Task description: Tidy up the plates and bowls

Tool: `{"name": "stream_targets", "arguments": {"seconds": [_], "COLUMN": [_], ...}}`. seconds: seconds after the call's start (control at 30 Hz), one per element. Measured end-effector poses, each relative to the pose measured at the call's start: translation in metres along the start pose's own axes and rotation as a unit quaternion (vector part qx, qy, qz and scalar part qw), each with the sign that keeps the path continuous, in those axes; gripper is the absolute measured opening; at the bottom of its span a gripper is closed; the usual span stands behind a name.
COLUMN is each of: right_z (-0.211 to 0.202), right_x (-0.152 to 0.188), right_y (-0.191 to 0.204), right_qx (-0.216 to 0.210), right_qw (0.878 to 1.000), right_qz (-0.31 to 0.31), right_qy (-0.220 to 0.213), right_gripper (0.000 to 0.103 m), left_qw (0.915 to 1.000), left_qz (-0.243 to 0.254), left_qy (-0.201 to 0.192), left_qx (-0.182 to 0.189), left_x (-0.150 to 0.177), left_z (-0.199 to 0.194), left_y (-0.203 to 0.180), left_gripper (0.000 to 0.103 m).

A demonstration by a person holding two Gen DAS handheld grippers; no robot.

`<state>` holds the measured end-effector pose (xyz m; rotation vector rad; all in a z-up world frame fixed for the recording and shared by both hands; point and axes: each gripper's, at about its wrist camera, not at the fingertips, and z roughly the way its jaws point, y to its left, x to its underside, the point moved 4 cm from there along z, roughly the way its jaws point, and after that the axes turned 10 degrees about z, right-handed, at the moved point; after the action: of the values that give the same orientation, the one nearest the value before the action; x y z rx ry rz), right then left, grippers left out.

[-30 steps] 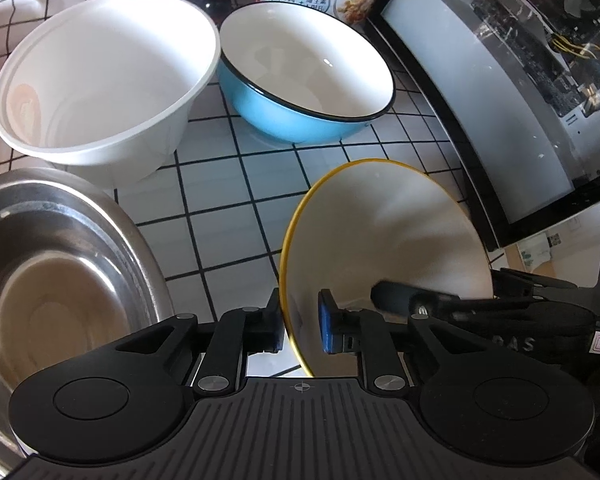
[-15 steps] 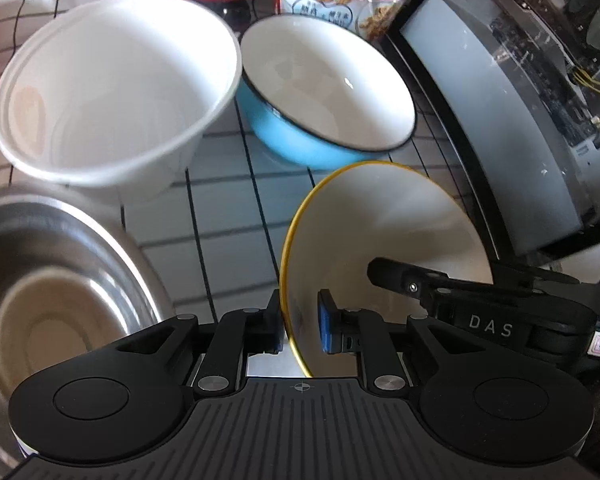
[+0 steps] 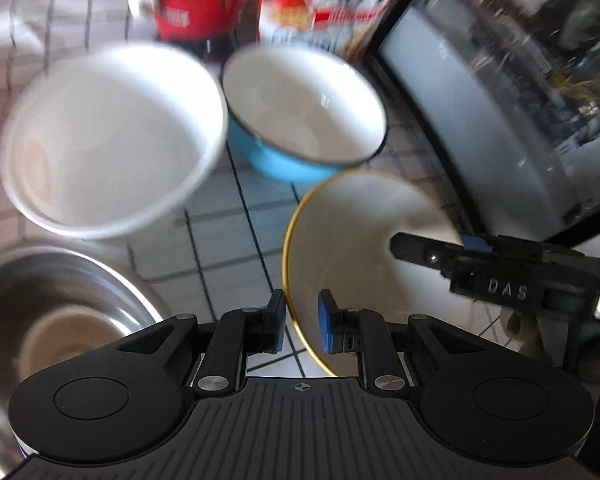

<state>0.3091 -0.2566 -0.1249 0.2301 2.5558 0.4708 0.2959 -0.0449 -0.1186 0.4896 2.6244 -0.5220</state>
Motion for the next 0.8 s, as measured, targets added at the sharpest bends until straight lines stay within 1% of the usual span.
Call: {"name": "stream_targets", "arguments": {"seconds": [0.07, 0.13, 0.17, 0.23, 0.27, 0.37, 0.43, 0.53, 0.63, 0.73, 0.8], "right_z": [-0.014, -0.024, -0.026, -0.027, -0.026, -0.018, -0.014, -0.009, -0.003, 0.002, 0.005], "right_x": [-0.007, -0.019, -0.025, -0.037, -0.042, -0.055, -0.064, -0.078, -0.088, -0.091, -0.092], "right_y": [0.003, 0.008, 0.010, 0.014, 0.016, 0.020, 0.021, 0.018, 0.017, 0.016, 0.015], "right_qx": [-0.001, -0.008, -0.010, -0.007, -0.002, 0.010, 0.020, 0.019, 0.018, 0.024, 0.020], "right_qw": [1.000, 0.999, 0.999, 0.999, 0.999, 0.998, 0.998, 0.997, 0.997, 0.997, 0.997], "right_qz": [-0.005, 0.000, 0.004, 0.013, 0.020, 0.037, 0.044, 0.065, 0.076, 0.069, 0.070], "right_qy": [-0.023, -0.039, -0.043, -0.047, -0.048, -0.040, -0.035, -0.022, -0.008, -0.003, 0.003], "right_gripper": [0.054, 0.054, 0.054, 0.054, 0.054, 0.054, 0.054, 0.056, 0.058, 0.058, 0.058], "left_qw": [0.9997, 0.9984, 0.9975, 0.9956, 0.9950, 0.9945, 0.9933, 0.9915, 0.9924, 0.9944, 0.9947], "left_qz": [0.003, 0.011, 0.017, 0.030, 0.038, 0.067, 0.092, 0.115, 0.111, 0.097, 0.093], "left_qy": [-0.023, -0.055, -0.068, -0.084, -0.088, -0.079, -0.070, -0.058, -0.043, -0.022, -0.007], "left_qx": [0.001, -0.002, -0.008, -0.027, -0.028, -0.012, -0.009, -0.021, -0.033, -0.036, -0.043], "left_x": [-0.007, -0.028, -0.039, -0.063, -0.074, -0.108, -0.127, -0.155, -0.167, -0.169, -0.169], "left_z": [-0.017, -0.032, -0.037, -0.041, -0.042, -0.041, -0.038, -0.029, -0.013, 0.006, 0.018], "left_y": [0.002, 0.007, 0.010, 0.015, 0.016, 0.018, 0.013, 0.015, 0.027, 0.036, 0.041], "left_gripper": [0.019, 0.019, 0.019, 0.019, 0.019, 0.019, 0.019, 0.019, 0.019, 0.019, 0.019]}}
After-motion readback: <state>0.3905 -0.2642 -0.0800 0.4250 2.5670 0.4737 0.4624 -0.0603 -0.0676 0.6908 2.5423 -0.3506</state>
